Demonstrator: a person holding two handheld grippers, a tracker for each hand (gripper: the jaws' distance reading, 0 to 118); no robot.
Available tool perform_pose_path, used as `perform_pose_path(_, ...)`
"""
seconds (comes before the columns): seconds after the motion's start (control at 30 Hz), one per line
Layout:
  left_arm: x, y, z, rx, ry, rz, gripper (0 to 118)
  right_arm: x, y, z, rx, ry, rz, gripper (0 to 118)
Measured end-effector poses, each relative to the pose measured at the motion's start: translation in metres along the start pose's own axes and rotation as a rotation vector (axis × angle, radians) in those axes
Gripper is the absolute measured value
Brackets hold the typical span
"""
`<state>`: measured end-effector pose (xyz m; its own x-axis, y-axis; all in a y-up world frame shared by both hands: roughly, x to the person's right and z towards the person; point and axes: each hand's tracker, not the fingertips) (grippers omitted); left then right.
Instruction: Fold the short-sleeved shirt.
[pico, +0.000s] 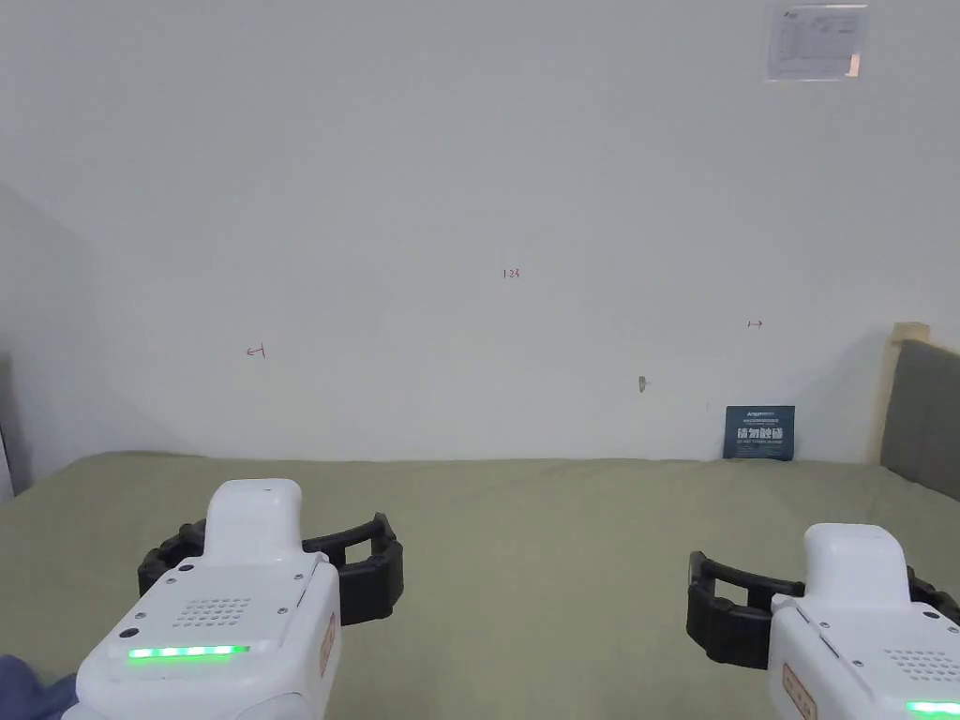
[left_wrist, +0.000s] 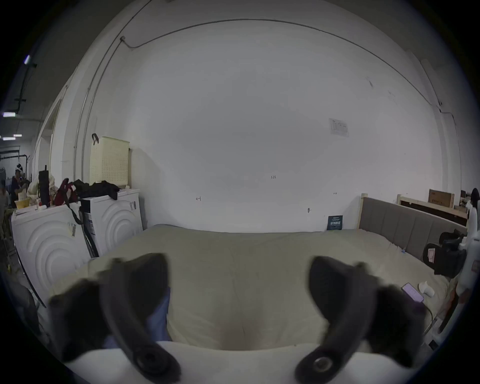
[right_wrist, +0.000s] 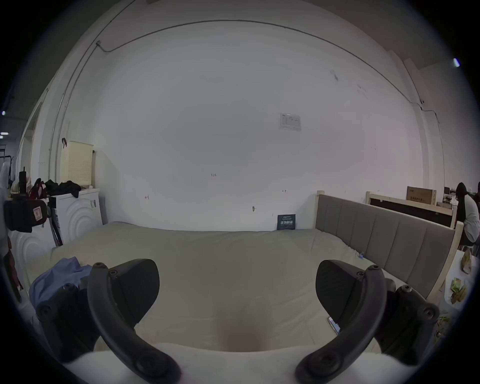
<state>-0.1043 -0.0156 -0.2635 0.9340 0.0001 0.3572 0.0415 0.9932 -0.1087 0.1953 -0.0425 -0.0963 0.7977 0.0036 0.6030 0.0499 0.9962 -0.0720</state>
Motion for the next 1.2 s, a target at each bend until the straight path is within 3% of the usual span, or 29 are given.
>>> perform_pose_path(0.03,0.000,0.000,0.001,0.001,-0.004,-0.004,77,0.000,0.000,-0.001,-0.012,0.007,0.001,111)
perform_pose_path(0.07,0.000,0.000,0.001,-0.002,-0.008,-0.010,35,0.000,0.000,0.000,-0.011,0.008,-0.001,94)
perform_pose_path(0.1,0.000,-0.001,-0.001,-0.007,-0.010,-0.007,5,0.000,0.000,0.002,0.002,0.008,0.001,58)
perform_pose_path(0.13,0.000,-0.001,-0.003,-0.017,-0.009,-0.002,5,-0.001,0.000,0.002,0.008,0.003,0.002,4)
perform_pose_path(0.2,-0.002,-0.002,-0.004,-0.033,-0.055,0.021,3,-0.001,0.000,0.003,0.043,-0.040,-0.022,2)
perform_pose_path(0.7,-0.015,-0.004,-0.002,-0.049,-0.045,0.004,0,-0.018,0.000,-0.005,-0.034,0.034,-0.006,2)
perform_pose_path(0.83,-0.059,0.001,0.009,-0.061,0.060,0.024,0,-0.056,-0.004,-0.014,-0.047,0.142,-0.017,2)
perform_pose_path(1.2,-0.207,-0.006,0.075,-0.118,0.456,0.056,0,-0.204,-0.014,-0.019,-0.063,0.500,-0.017,2)
